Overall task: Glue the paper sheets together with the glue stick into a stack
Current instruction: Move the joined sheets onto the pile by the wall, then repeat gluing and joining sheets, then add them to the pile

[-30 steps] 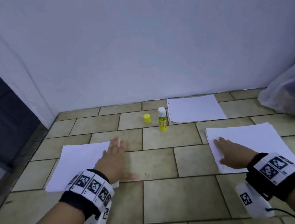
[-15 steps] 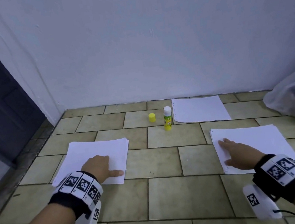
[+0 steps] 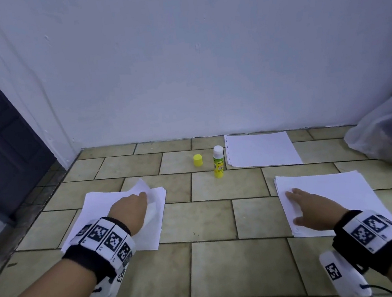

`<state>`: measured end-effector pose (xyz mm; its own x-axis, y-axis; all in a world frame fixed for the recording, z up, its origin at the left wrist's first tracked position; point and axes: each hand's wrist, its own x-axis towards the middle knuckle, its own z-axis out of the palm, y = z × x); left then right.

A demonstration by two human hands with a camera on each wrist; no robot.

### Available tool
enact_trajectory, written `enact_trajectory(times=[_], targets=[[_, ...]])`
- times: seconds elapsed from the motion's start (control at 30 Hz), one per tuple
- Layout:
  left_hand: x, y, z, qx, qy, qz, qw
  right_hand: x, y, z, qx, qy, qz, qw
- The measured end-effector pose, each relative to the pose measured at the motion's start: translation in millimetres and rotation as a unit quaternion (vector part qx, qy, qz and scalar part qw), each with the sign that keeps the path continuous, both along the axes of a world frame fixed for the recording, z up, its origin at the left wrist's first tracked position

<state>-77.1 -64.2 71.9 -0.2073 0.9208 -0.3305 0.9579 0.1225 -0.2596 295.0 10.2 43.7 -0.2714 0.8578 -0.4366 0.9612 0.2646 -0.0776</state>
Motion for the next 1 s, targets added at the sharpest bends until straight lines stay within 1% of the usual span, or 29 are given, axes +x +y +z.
enact_trajectory(times=[0.07, 0.13, 0.2, 0.27, 0.37, 0.4, 0.43, 0.53, 0.63, 0.7, 0.73, 0.8, 0.83, 0.9, 0.97, 1.0], targets=[[28.2, 2.0, 14.7, 0.02, -0.012, -0.041, 0.999, 1.6, 3.3, 0.2, -0.004, 0.009, -0.007, 1.0], [65.2, 3.1, 21.0, 0.038, -0.039, -0.088, 0.995, 2.4, 8.2, 0.3, -0.004, 0.019, -0.018, 1.0], [102.3, 3.5, 16.9, 0.037, -0.065, -0.131, 0.989, 1.2, 12.5, 1.6, 0.005, 0.027, -0.029, 0.999], [134.2, 7.0, 3.1, 0.02, -0.099, -0.159, 0.982, -0.7, 17.2, 1.7, 0.032, 0.017, -0.027, 0.999], [164.1, 12.2, -15.9, -0.01, -0.163, -0.156, 0.974, -6.2, 22.7, 1.3, 0.079, -0.05, -0.011, 0.996], [168.4, 14.3, -18.4, -0.023, -0.176, -0.15, 0.973, -8.3, 24.6, 2.0, 0.086, -0.074, -0.003, 0.994], [170.2, 16.8, -20.7, -0.039, -0.172, -0.151, 0.973, -9.3, 27.1, 2.6, 0.09, -0.089, 0.005, 0.992], [168.3, 23.1, -19.7, -0.068, -0.123, -0.19, 0.972, -9.1, 34.3, 4.0, 0.101, -0.102, 0.031, 0.989], [156.1, 27.3, -22.1, -0.049, -0.137, -0.203, 0.968, -8.2, 41.2, 3.7, 0.096, -0.098, 0.055, 0.989], [146.5, 29.9, -26.4, -0.036, -0.153, -0.216, 0.964, -8.4, 44.8, 3.4, 0.084, -0.114, 0.072, 0.987], [142.5, 30.9, -27.7, -0.038, -0.156, -0.216, 0.963, -9.8, 45.2, 5.3, 0.081, -0.128, 0.082, 0.985], [134.2, 32.6, -30.3, -0.069, -0.152, -0.199, 0.966, -16.4, 44.9, 11.4, 0.089, -0.151, 0.099, 0.979], [130.2, 34.0, -31.9, -0.094, -0.163, -0.177, 0.966, -22.3, 45.3, 15.9, 0.105, -0.148, 0.105, 0.978], [124.9, 36.7, -36.0, -0.14, -0.191, -0.138, 0.962, -39.6, 48.5, 26.3, 0.138, -0.098, 0.107, 0.98], [122.9, 39.9, -40.8, -0.158, -0.194, -0.133, 0.959, -60.6, 58.6, 32.2, 0.143, 0.002, 0.089, 0.986], [122.6, 41.0, -42.9, -0.161, -0.19, -0.136, 0.959, -71.7, 64.4, 33.8, 0.128, 0.067, 0.068, 0.987]])
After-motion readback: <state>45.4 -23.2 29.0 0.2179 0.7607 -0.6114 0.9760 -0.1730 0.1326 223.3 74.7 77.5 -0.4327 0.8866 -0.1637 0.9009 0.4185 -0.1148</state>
